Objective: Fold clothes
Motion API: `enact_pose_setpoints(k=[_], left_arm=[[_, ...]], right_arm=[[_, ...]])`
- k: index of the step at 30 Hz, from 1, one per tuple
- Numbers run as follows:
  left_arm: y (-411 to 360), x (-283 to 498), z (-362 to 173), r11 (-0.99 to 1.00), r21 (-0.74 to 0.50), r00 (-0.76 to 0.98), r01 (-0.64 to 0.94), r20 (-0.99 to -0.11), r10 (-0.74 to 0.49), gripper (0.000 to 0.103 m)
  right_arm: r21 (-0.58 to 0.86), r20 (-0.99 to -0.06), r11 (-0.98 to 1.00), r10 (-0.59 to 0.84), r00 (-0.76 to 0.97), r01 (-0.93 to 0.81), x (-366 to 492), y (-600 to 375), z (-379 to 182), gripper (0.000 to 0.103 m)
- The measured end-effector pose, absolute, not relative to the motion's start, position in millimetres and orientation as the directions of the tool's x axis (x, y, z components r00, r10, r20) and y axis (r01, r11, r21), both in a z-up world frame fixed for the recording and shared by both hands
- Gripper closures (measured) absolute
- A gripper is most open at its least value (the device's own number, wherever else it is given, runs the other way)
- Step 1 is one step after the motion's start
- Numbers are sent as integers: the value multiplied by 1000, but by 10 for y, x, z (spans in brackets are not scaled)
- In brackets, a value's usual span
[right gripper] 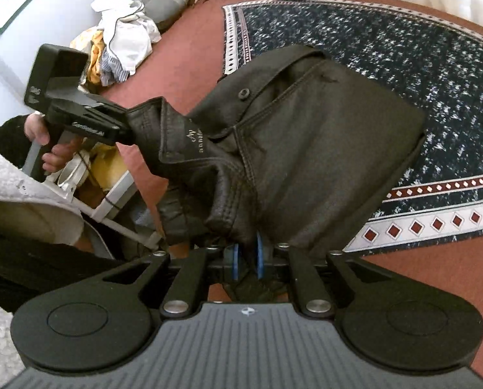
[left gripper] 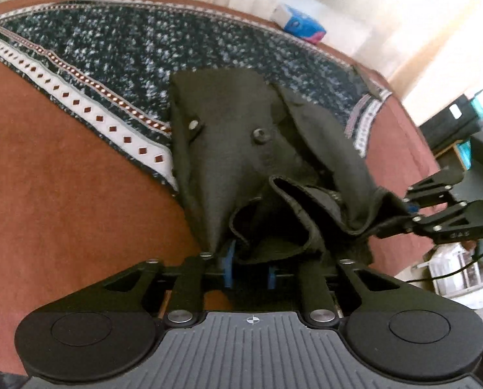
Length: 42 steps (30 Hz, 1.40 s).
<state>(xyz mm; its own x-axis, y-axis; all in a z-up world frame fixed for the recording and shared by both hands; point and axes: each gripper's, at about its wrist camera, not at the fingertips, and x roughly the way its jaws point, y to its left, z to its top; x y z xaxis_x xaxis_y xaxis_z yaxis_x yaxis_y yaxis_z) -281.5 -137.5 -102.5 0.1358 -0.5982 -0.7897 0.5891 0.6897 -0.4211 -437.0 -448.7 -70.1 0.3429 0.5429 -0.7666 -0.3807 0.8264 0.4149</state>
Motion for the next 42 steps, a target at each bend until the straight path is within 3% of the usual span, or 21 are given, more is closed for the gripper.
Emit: enact_pose_setpoints(k=[6, 10, 15, 18, 21, 24, 28, 30, 34, 38, 42], left_arm=[[-1372, -2979, -949, 678, -371, 103, 635, -828, -550, 49], [-1331, -3014, -851, 681, -365, 109, 635, -830, -547, 38], [-1324, -2985, -844, 688, -397, 85, 607, -829, -553, 37], [-1233, -3003, -791, 684, -428, 46, 591, -828, -558, 33], [-1118, -3011, -695, 685, -445, 19, 577, -831, -556, 29], [-1061, -2975, -471, 672, -445, 39, 592, -817, -576, 29], [-1150, -2881, -157, 638, -468, 126, 611, -738, -663, 29], [-1351, -2838, -153, 616, -469, 142, 633, -712, -688, 29], [-1872, -2886, -561, 580, -420, 82, 698, -758, -647, 30], [-2046, -3075, -950, 563, -354, 65, 747, -804, -591, 31], [-2203, -3230, -1275, 544, -300, 51, 784, -841, -539, 24]], right_arm=[[410, -754, 834, 537, 377, -369, -4478, -4472, -640, 86], [357, -761, 844, 512, 399, -400, -4588, -4448, -555, 75], [323, -776, 852, 488, 400, -413, -4611, -4433, -515, 72], [336, -787, 838, 501, 361, -431, -4708, -4467, -464, 30], [350, -790, 814, 522, 321, -463, -4839, -4503, -391, 30], [400, -774, 824, 539, 333, -402, -4855, -4660, -335, 38], [484, -686, 832, 553, 473, -270, -4751, -4858, -224, 58], [514, -644, 815, 573, 506, -269, -4678, -4812, -223, 62], [519, -642, 805, 589, 490, -288, -4508, -4543, -444, 63], [468, -725, 845, 534, 436, -258, -4511, -4381, -824, 63], [434, -767, 871, 491, 414, -230, -4617, -4356, -1063, 64]])
